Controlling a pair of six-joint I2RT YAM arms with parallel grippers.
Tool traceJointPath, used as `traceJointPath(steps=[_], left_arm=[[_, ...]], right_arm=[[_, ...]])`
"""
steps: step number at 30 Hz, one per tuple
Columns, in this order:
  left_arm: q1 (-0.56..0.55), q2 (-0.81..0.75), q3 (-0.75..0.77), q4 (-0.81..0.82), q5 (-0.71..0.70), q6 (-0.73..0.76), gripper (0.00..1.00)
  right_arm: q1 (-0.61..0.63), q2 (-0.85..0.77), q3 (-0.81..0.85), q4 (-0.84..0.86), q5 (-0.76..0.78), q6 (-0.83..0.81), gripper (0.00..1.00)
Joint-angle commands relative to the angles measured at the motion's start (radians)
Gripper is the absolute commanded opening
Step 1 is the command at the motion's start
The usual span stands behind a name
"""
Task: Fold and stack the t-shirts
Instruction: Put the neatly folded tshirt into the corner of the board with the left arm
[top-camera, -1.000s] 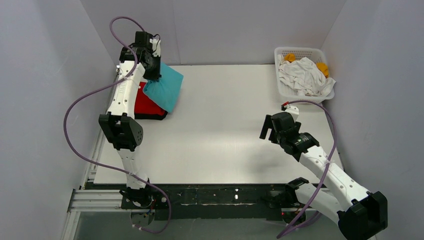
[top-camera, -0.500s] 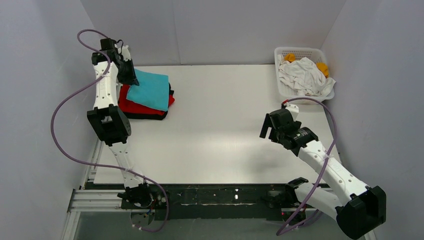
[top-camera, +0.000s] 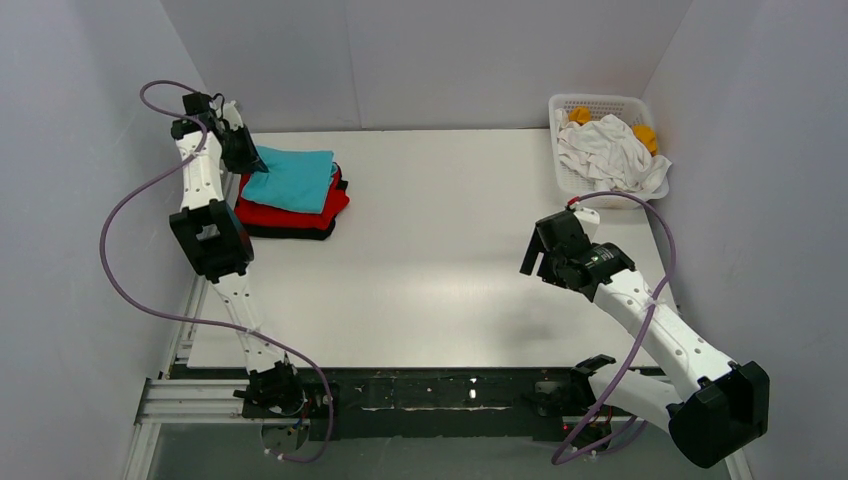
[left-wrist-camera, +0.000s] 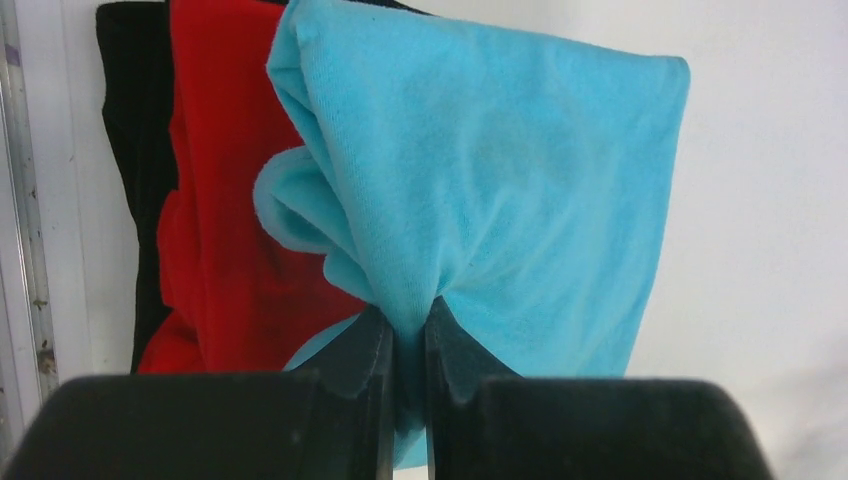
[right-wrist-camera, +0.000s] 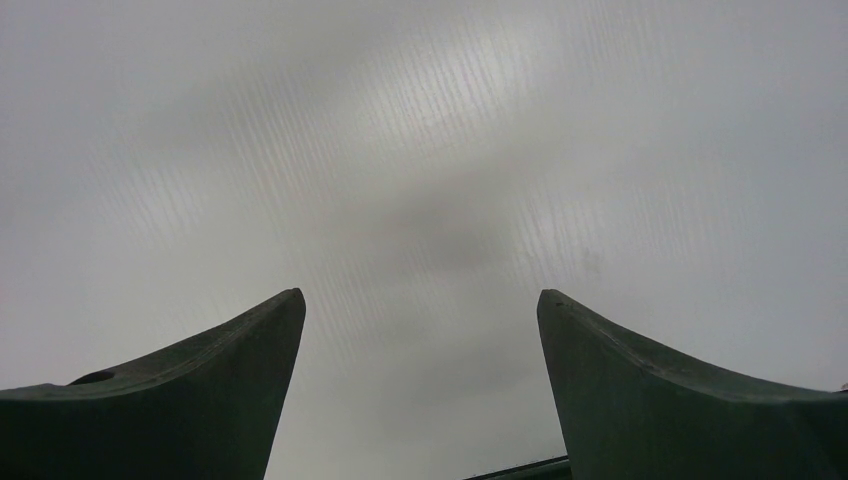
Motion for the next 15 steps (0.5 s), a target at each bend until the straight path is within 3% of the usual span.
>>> traceJointPath(steps=[1, 4, 8, 9, 10, 11, 12, 15], left_arm=[[0.016, 0.029, 0.038, -0.003, 0.035, -0.025, 0.02], [0.023, 0.051, 0.048, 0.000, 0.023, -0.028, 0.01], [0.047, 0.052, 0.029, 0.005, 0.025, -0.042, 0.09], [0.054, 0.046, 0.021, 0.009, 0.035, -0.055, 0.20], [0.062, 0.041, 0.011, 0.015, 0.050, -0.071, 0.44], [0.067, 0.034, 0.003, 0.017, 0.054, -0.084, 0.79], [0.067, 0.027, 0.000, 0.018, 0.045, -0.094, 0.96], [0.068, 0.003, 0.012, 0.020, -0.006, -0.151, 0.98]], right_arm=[[-0.005, -0.004, 0.051, -0.056, 0.010, 0.047, 0.94], [-0.005, -0.002, 0.058, -0.075, 0.010, 0.057, 0.93], [-0.005, 0.002, 0.064, -0.102, 0.015, 0.066, 0.93], [-0.005, 0.002, 0.064, -0.104, 0.017, 0.068, 0.93], [-0.005, 0.000, 0.060, -0.105, 0.017, 0.069, 0.93], [-0.005, 0.001, 0.058, -0.103, 0.018, 0.069, 0.93], [-0.005, -0.001, 0.058, -0.104, 0.019, 0.069, 0.93], [-0.005, -0.003, 0.063, -0.108, 0.031, 0.061, 0.93]])
